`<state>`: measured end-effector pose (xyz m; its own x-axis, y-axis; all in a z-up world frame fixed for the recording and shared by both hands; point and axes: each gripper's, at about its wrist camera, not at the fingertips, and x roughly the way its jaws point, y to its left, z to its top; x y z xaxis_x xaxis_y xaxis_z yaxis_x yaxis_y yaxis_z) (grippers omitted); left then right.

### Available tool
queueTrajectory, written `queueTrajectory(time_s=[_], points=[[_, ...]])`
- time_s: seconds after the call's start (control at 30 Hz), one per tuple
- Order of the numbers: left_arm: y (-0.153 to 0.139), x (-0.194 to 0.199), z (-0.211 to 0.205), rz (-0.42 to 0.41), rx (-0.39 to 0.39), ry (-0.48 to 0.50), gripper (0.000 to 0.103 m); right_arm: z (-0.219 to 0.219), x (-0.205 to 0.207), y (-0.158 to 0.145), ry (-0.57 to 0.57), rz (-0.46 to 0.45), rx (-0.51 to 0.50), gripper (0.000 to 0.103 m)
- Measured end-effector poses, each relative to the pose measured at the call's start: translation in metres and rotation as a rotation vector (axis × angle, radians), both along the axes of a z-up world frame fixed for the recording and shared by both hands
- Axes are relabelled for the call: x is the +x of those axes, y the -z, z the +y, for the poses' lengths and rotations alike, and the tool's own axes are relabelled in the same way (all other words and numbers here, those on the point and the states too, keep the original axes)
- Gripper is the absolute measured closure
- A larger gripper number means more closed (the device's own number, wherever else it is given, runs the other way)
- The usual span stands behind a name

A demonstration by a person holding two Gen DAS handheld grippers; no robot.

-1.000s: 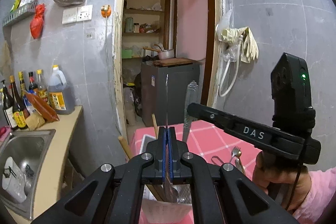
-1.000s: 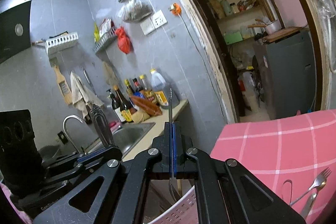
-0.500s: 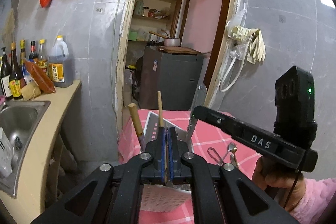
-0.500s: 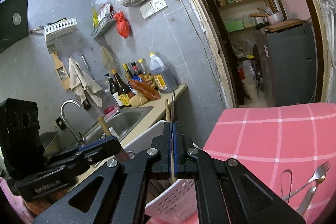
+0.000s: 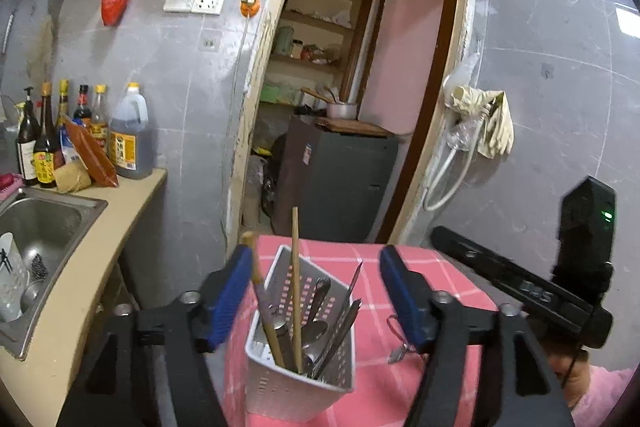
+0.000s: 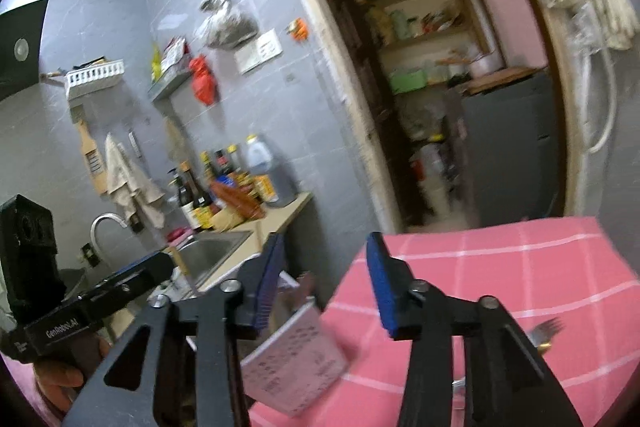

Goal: Organize utensils
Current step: 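Move both tools back over the remaining utensils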

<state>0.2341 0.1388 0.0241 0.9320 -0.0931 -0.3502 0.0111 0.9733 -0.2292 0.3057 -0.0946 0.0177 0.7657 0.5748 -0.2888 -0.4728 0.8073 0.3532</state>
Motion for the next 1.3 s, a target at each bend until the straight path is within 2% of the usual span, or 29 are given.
queueTrajectory(time_s=[0.03,0.07,0.1,0.17,0.37,0.57,0.9,1.3], points=[[-0.001,-0.001,-0.003,-0.007,0.003,-0.012,0.024,-0.006,-0.002,-0.002,0.014,-0.006,-0.008,0.060],[-0.002,-0.001,-0.008,-0.020,0.007,-0.030,0.017,-0.015,-0.006,-0.004,0.040,-0.018,-0.022,0.053],[-0.002,-0.002,-0.012,-0.028,0.010,-0.040,0.014,-0.020,-0.008,-0.007,0.060,-0.026,-0.030,0.041],[-0.003,-0.003,-0.021,-0.044,0.022,-0.060,0.003,-0.036,-0.016,-0.011,0.115,-0.049,-0.044,0.025],[0.002,-0.004,-0.063,-0.078,0.084,-0.090,0.000,-0.081,-0.038,-0.015,0.258,-0.111,-0.138,0.009],[0.022,-0.004,-0.101,-0.072,0.090,-0.083,0.000,-0.121,-0.046,-0.005,0.318,-0.112,-0.184,0.004],[0.073,0.017,-0.149,0.037,0.091,-0.045,0.000,-0.166,-0.025,0.042,0.332,-0.035,-0.211,0.001],[0.112,0.063,-0.159,0.167,0.078,-0.026,0.000,-0.175,0.012,0.096,0.285,0.073,-0.192,0.001]])
